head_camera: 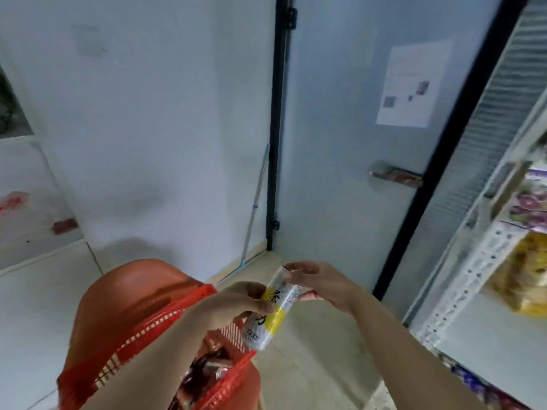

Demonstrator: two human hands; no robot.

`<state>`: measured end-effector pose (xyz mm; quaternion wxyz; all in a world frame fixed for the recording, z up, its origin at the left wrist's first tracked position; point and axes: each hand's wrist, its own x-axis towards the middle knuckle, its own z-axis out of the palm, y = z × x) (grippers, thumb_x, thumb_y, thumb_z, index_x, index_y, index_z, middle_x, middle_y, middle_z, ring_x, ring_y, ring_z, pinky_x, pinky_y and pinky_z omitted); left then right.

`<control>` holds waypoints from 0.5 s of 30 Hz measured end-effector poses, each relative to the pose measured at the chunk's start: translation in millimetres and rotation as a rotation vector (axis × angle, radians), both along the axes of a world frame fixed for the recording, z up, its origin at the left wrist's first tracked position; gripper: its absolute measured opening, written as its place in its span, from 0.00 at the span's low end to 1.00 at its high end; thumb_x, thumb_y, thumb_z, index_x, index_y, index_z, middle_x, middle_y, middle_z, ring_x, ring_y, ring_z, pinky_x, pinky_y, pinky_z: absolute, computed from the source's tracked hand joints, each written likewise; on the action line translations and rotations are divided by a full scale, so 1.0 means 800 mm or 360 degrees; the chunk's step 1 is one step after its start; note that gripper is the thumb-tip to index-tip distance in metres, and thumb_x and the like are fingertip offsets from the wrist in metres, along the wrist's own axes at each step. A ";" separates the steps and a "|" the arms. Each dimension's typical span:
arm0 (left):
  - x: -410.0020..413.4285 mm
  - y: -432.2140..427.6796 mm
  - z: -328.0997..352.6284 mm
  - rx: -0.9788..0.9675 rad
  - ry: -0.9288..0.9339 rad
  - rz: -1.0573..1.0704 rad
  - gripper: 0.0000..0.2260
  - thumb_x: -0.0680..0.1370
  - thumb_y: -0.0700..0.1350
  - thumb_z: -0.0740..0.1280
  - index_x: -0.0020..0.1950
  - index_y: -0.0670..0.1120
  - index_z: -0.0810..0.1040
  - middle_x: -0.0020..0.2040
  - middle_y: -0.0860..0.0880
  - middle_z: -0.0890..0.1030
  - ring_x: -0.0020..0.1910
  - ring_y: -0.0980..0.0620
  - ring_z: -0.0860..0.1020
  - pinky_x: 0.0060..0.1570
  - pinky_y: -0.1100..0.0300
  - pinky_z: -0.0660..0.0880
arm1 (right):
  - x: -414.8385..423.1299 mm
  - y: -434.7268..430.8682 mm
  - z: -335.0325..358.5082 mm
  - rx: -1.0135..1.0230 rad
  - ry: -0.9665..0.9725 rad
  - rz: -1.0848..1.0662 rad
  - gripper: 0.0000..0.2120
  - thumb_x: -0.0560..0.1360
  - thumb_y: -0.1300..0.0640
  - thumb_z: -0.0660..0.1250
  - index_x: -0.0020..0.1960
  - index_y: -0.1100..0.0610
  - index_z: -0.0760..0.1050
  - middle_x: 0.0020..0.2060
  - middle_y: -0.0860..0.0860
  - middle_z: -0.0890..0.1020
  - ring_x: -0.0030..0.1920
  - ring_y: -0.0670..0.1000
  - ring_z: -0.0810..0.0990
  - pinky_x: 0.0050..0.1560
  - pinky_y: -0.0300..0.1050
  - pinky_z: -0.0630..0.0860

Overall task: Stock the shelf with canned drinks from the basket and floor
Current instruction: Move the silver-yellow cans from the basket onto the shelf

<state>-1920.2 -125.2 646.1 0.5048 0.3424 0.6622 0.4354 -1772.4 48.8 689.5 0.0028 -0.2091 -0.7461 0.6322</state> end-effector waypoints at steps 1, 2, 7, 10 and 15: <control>0.028 0.026 0.005 0.0047 -0.0002 -0.0032 0.31 0.61 0.53 0.81 0.59 0.41 0.78 0.52 0.44 0.84 0.55 0.44 0.82 0.61 0.51 0.75 | 0.036 0.015 0.004 -0.0012 0.0025 -0.0101 0.20 0.70 0.45 0.74 0.60 0.50 0.79 0.56 0.49 0.83 0.57 0.47 0.81 0.59 0.48 0.79; 0.054 0.048 0.009 0.0090 -0.0026 -0.0050 0.33 0.59 0.55 0.82 0.57 0.39 0.79 0.50 0.43 0.84 0.53 0.43 0.82 0.58 0.52 0.76 | 0.070 0.027 0.009 -0.0032 0.0045 -0.0195 0.20 0.72 0.46 0.73 0.61 0.52 0.78 0.56 0.52 0.83 0.56 0.48 0.81 0.58 0.48 0.79; 0.216 0.160 0.052 0.0375 -0.0096 -0.0183 0.27 0.64 0.50 0.79 0.57 0.38 0.78 0.48 0.43 0.84 0.48 0.48 0.82 0.48 0.57 0.78 | 0.258 0.089 0.034 -0.0015 0.0127 -0.0545 0.20 0.72 0.42 0.71 0.58 0.54 0.79 0.49 0.52 0.83 0.49 0.49 0.81 0.52 0.46 0.79; 0.303 0.220 0.084 0.0520 -0.0116 -0.0249 0.37 0.55 0.56 0.82 0.58 0.39 0.79 0.51 0.42 0.84 0.48 0.48 0.83 0.48 0.58 0.80 | 0.362 0.119 0.056 -0.0004 0.0200 -0.0760 0.21 0.73 0.43 0.70 0.59 0.57 0.80 0.48 0.54 0.82 0.49 0.51 0.80 0.58 0.50 0.77; 0.421 0.304 0.135 0.0650 -0.0168 -0.0444 0.44 0.45 0.60 0.84 0.57 0.45 0.80 0.51 0.45 0.85 0.50 0.49 0.83 0.49 0.58 0.78 | 0.500 0.151 0.089 0.0050 0.0339 -0.1094 0.18 0.75 0.45 0.68 0.59 0.56 0.79 0.51 0.54 0.84 0.52 0.52 0.82 0.57 0.49 0.80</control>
